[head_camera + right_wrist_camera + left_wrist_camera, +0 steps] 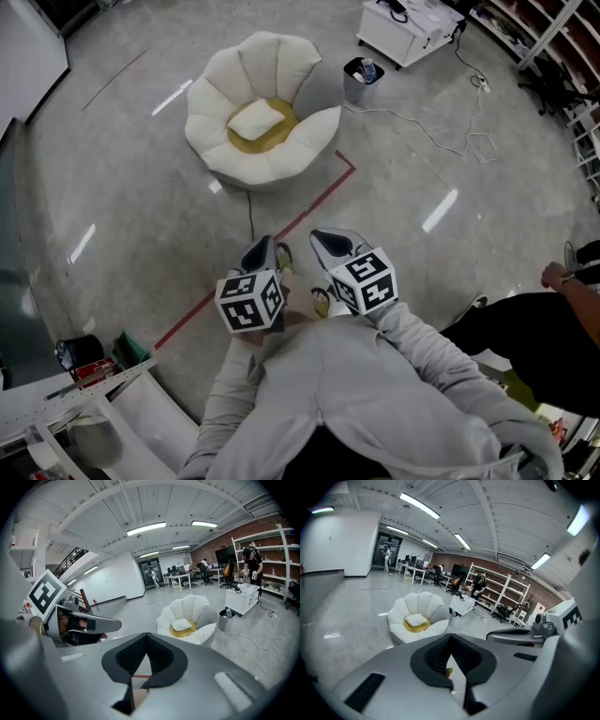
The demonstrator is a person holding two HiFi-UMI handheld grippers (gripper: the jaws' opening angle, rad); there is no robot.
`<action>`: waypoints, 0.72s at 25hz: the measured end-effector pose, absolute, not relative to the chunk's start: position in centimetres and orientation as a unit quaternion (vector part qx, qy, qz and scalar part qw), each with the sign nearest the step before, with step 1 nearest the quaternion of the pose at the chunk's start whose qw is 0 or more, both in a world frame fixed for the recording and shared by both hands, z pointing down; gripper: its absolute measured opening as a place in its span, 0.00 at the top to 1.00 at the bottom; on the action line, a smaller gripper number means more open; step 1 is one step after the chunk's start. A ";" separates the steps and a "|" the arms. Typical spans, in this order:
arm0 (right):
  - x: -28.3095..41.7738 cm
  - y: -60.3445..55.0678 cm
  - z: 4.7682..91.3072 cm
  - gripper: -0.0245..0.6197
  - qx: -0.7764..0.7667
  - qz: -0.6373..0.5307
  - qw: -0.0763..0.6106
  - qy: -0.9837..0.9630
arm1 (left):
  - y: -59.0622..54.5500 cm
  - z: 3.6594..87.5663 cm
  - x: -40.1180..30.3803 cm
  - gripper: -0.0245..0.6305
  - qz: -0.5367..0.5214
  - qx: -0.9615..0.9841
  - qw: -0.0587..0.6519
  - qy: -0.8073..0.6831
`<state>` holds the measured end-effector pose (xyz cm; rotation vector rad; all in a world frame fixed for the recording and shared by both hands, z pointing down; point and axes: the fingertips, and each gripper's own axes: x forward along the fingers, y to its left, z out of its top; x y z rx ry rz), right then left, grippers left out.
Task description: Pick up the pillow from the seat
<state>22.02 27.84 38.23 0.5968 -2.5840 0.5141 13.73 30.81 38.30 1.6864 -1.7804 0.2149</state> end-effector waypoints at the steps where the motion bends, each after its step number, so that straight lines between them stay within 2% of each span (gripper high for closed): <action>1: 21.8 27.7 38.3 0.96 0.215 0.187 0.219 -0.933 | 30.6 38.4 13.5 0.95 0.082 0.645 0.334 -0.683; 18: 15.8 16.9 39.8 0.96 0.236 0.197 0.239 -0.921 | 20.7 40.5 5.9 0.95 0.089 0.637 0.357 -0.677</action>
